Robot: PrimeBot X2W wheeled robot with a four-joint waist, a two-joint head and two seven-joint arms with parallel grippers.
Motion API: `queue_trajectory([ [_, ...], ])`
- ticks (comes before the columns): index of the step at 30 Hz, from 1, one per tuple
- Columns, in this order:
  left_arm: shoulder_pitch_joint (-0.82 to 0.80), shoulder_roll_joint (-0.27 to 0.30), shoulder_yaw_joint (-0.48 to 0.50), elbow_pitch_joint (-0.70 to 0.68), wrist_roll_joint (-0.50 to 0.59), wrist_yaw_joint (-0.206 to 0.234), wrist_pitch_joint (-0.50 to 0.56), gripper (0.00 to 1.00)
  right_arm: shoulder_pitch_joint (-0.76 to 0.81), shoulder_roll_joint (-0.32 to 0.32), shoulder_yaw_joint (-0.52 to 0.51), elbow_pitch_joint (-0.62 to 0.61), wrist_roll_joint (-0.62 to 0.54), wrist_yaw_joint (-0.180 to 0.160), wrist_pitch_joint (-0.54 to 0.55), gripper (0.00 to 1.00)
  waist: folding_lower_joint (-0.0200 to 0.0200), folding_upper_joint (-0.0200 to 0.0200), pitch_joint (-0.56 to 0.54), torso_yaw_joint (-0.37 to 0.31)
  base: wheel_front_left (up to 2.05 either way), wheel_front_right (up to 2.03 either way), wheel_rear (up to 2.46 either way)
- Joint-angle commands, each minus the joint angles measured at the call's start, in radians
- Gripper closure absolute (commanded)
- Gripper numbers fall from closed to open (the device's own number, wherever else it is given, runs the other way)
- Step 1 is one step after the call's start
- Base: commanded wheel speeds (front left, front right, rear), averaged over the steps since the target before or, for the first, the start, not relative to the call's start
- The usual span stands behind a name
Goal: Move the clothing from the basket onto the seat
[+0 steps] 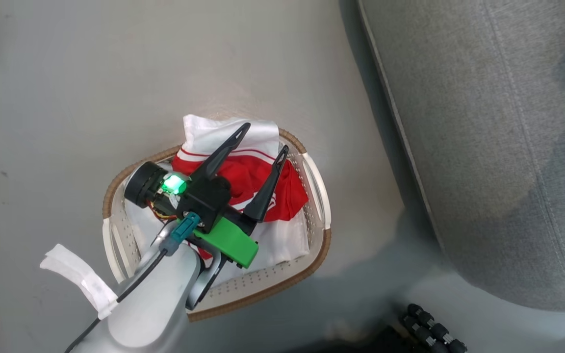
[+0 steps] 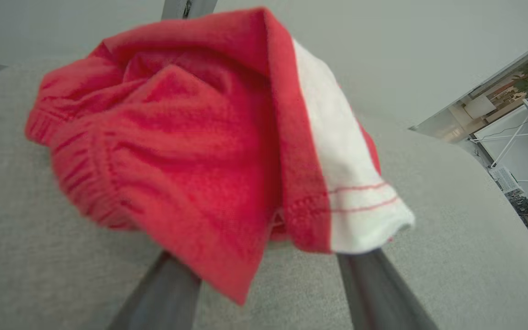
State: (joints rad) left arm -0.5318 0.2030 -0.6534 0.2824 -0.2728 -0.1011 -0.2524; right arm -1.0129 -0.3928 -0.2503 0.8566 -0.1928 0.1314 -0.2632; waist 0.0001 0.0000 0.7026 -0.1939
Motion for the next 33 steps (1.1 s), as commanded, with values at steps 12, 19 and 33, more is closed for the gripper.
queue_trajectory([
  [12,0.077,-0.047,0.071,0.06,-0.048,0.018,-0.014,0.0,0.212,0.016,0.076,-0.026,0.049,-0.001,-0.002,0.0,-0.0001,0.0,-0.262,0.032,0.0,0.0,0.0],
  [19,0.162,-0.083,0.144,0.072,-0.065,0.006,-0.013,0.0,0.267,0.0,0.113,-0.021,0.069,-0.001,-0.002,0.0,-0.0001,0.0,-0.436,0.083,0.0,0.0,0.0],
  [33,0.357,-0.118,0.369,0.086,-0.075,0.014,-0.013,0.0,0.436,0.191,0.103,-0.188,0.138,-0.001,-0.002,0.0,-0.0001,0.0,-0.633,0.192,0.0,0.0,0.0],
])
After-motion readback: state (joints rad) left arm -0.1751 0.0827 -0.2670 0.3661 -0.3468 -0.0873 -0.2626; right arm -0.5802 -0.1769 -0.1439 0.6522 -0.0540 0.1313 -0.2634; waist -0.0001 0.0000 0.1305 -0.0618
